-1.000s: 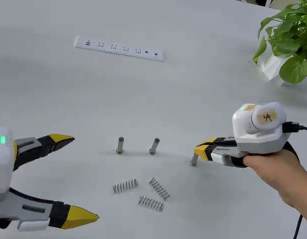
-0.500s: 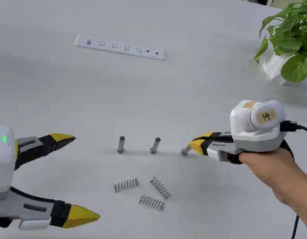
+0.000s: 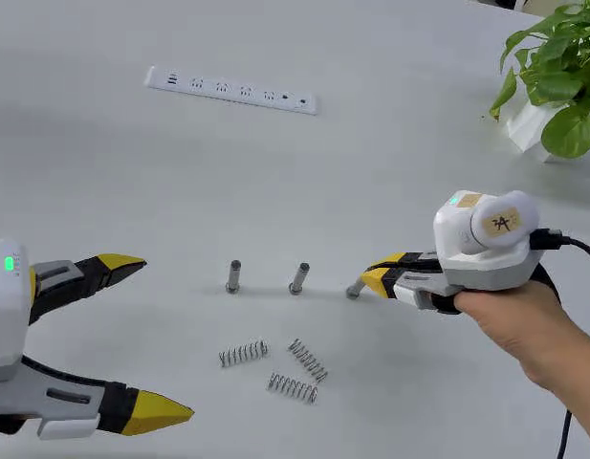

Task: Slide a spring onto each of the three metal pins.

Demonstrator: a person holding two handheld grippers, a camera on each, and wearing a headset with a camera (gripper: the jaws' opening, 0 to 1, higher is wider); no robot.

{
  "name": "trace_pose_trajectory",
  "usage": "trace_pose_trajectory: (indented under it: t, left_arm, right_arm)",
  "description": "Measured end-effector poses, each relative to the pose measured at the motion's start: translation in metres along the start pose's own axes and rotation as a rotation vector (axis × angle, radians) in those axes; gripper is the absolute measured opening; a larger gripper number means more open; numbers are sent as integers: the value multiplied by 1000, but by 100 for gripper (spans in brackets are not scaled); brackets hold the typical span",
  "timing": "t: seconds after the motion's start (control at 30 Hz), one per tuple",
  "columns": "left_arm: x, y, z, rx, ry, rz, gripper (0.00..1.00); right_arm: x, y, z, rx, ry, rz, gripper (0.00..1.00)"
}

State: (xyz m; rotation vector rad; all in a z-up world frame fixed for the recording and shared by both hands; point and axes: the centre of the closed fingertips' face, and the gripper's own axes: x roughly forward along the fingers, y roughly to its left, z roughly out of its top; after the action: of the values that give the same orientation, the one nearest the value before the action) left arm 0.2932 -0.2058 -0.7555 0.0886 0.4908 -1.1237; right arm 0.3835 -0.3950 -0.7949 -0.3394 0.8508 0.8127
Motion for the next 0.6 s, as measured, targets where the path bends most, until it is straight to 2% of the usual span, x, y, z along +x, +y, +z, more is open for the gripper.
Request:
trace_pose_trajectory:
  t: [0.6]
  left_arm:
    - [0,-1,0,-4,-1,-2,99]
  right_arm:
    - [1,-2,0,-18,-6,4,4]
